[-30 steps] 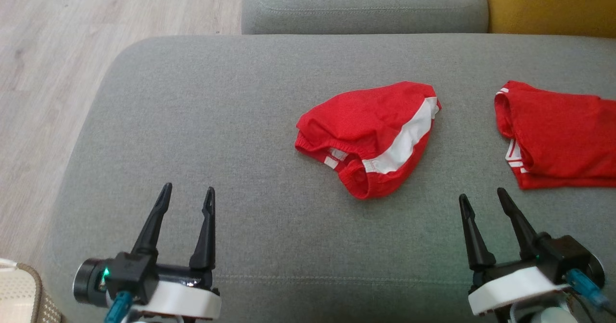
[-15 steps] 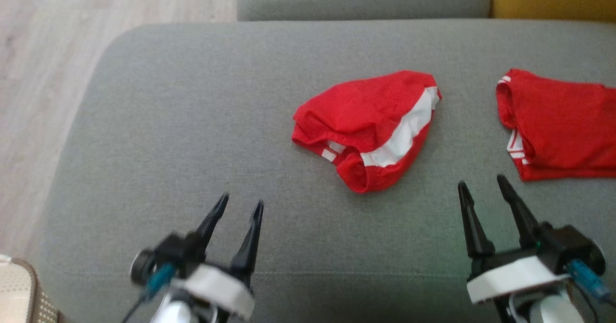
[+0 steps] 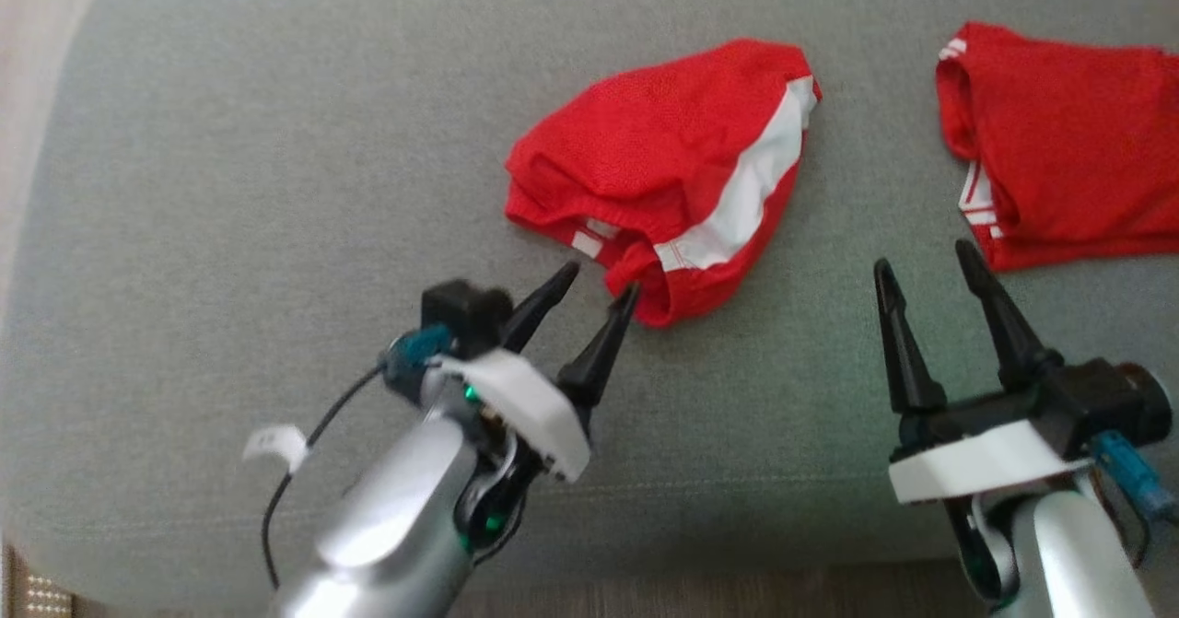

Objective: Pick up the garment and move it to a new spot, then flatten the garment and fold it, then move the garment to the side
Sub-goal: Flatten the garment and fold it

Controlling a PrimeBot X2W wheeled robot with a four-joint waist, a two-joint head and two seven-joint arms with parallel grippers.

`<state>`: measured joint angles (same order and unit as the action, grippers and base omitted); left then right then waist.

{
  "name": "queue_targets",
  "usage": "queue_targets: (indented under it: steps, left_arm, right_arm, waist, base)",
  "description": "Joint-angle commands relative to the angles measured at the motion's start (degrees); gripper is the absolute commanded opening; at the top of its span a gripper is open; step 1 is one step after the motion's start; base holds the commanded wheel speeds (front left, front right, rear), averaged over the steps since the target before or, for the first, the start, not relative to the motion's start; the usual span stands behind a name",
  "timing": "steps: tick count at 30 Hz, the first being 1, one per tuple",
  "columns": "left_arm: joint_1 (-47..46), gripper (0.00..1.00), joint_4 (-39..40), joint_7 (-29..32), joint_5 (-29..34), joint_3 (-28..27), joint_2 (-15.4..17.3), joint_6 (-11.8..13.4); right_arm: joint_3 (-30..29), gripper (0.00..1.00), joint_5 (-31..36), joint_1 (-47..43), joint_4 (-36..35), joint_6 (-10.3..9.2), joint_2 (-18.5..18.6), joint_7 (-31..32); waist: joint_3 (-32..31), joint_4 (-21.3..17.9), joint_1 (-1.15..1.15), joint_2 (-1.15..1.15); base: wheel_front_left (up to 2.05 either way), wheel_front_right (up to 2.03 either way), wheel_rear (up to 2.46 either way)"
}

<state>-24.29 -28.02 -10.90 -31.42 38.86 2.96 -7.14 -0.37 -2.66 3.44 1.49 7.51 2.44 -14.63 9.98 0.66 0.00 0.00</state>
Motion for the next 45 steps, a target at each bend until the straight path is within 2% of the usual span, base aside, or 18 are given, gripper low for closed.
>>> queue_targets:
  steps: [1, 8, 15, 21, 22, 23, 25, 27, 28, 29, 38, 42, 45]
  left_arm:
    - [-3.93, 1.0, 1.09, 0.04, -2.07, -0.07, -0.04, -0.34]
    - [-9.71, 1.0, -2.13, 2.47, -9.92, 6.47, 0.14, -0.34]
    - [-13.06, 1.0, -5.89, 2.6, -13.0, 9.77, 1.22, -0.35]
    - [-15.37, 1.0, -10.2, 2.35, -13.94, 10.2, 1.06, -0.35]
    - [-15.74, 0.98, -10.53, 1.76, -14.04, 10.22, 1.0, -0.35]
    - [-16.08, 0.85, -10.83, 1.29, -14.19, 10.29, 0.94, -0.35]
    - [-16.75, 0.48, -11.11, 0.53, -14.45, 10.66, 0.84, -0.35]
    - [-17.24, 0.19, -11.29, 0.07, -14.82, 11.13, 0.77, -0.35]
    - [-17.46, 0.05, -11.34, -0.11, -14.99, 11.45, 0.74, -0.35]
    - [-17.65, 0.0, -11.32, -0.34, -15.2, 11.8, 0.73, -0.35]
    - [-20.84, 0.0, -10.24, -2.28, -17.22, 13.28, 1.58, -0.35]
    - [-25.81, 0.0, -8.03, -2.66, -17.88, 14.05, 2.77, -0.35]
    - [-31.86, 0.0, -4.42, -1.57, -20.61, 14.73, 4.45, -0.35]
  right_arm:
    - [1.28, 1.0, 0.47, 2.74, -2.44, -0.02, 0.43, -0.37]
    - [1.08, 1.0, 0.82, 4.1, -2.89, -0.02, 0.43, -0.37]
    - [1.03, 1.0, 0.68, 4.66, -2.95, -0.02, 0.43, -0.37]
    - [1.39, 1.0, 0.48, 4.87, -3.15, -0.02, 0.43, -0.37]
    - [1.4, 1.0, 0.47, 4.91, -3.22, -0.02, 0.43, -0.37]
    - [1.39, 1.0, 0.47, 4.96, -3.29, -0.02, 0.43, -0.37]
    - [1.3, 1.0, 0.53, 5.03, -3.34, -0.02, 0.43, -0.37]
    - [1.19, 1.0, 0.57, 5.1, -3.28, -0.02, 0.43, -0.37]
    - [1.16, 1.0, 0.56, 5.15, -3.22, -0.02, 0.43, -0.37]
    - [1.17, 1.0, 0.55, 5.17, -3.17, -0.02, 0.43, -0.37]
    - [1.75, 1.0, -0.37, 5.7, -2.61, -0.02, 0.43, -0.37]
    - [2.25, 1.0, -0.78, 5.77, -2.42, -0.02, 0.43, -0.37]
    - [2.53, 1.0, -1.43, 5.26, -1.95, -0.02, 0.43, -0.37]
  waist:
    - [2.24, -1.43, 0.0, 0.0]
    - [4.84, -3.37, 0.0, 0.0]
    - [5.73, -4.88, 0.0, 0.0]
    - [6.21, -5.89, 0.0, 0.0]
    - [6.33, -5.98, 0.0, 0.0]
    - [6.48, -6.06, 0.0, 0.0]
    - [6.7, -6.13, 0.0, 0.0]
    - [6.85, -6.16, 0.0, 0.0]
    - [6.88, -6.18, 0.0, 0.0]
    - [6.88, -6.21, 0.0, 0.0]
    - [5.38, -7.06, 0.0, 0.0]
    - [4.18, -7.83, 0.0, 0.0]
    - [2.5, -8.52, 0.0, 0.0]
  base:
    - [0.0, 0.0, 0.0]
    - [0.0, 0.0, 0.0]
    - [0.0, 0.0, 0.0]
    - [0.0, 0.0, 0.0]
    - [0.0, 0.0, 0.0]
    - [0.0, 0.0, 0.0]
    - [0.0, 0.0, 0.0]
    - [0.0, 0.0, 0.0]
    - [0.0, 0.0, 0.0]
    - [0.0, 0.0, 0.0]
    - [0.0, 0.0, 0.0]
    - [0.0, 0.0, 0.0]
    - [0.0, 0.0, 0.0]
